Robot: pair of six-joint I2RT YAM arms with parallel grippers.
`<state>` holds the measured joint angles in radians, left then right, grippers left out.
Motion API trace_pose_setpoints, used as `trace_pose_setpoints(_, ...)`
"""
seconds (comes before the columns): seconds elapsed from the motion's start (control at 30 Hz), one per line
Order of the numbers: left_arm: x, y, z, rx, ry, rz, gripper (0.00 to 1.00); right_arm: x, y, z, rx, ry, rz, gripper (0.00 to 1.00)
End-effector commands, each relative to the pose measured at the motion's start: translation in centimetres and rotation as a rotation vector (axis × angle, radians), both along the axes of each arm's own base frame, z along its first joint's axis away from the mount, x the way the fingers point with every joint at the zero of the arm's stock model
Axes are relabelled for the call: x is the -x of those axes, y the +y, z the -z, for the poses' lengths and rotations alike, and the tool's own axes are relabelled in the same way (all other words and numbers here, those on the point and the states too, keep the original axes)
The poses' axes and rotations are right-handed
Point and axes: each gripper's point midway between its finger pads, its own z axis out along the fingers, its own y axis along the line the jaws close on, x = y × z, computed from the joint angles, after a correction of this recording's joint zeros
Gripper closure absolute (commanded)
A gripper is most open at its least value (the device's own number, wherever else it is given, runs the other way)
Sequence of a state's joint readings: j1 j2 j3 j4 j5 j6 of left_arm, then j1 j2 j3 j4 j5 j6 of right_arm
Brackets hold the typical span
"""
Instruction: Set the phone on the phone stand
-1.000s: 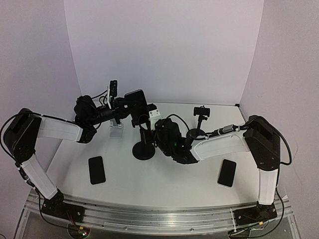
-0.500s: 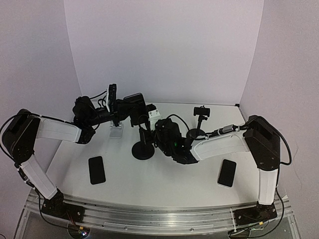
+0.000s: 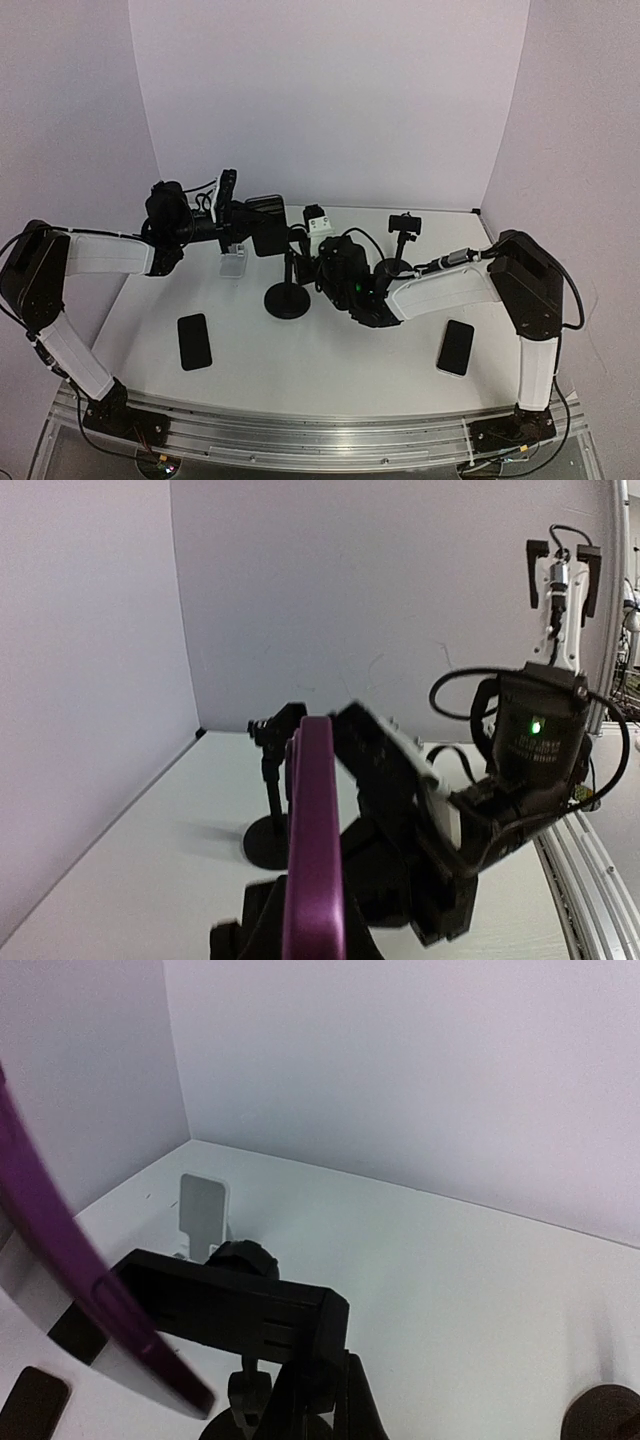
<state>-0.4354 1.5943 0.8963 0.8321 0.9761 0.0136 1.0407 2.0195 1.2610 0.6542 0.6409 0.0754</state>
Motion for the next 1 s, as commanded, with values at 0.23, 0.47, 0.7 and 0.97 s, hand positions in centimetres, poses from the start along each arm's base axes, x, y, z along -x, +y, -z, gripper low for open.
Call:
trace_pose_setpoints(0.23,-2.4,1.9,-1.5,0.0,0.021,-0.093,1.0,-0.2,0.5,-3.4,-0.07,-0.037,-0.031,1.0)
trace_pose_setpoints(0.47,1.4,0.8,-6.2,0.088,0.004,0.086,1.0,0.5,1.8,-3.4,-0.062,-0.041,-0.098,1.0)
trace_pose_setpoints(0.7,0.9,-0.5,-7.8,0.171,-0.021,0.073,1.0,1.3,2.4,-3.3,-0.074,-0.03,-0.135,1.0)
trace_pose_setpoints(0.97,-0.7,-1.5,-5.6,0.159,-0.07,-0.018,1.0,1.5,2.5,-3.2,-0.078,-0.023,-0.139,1.0)
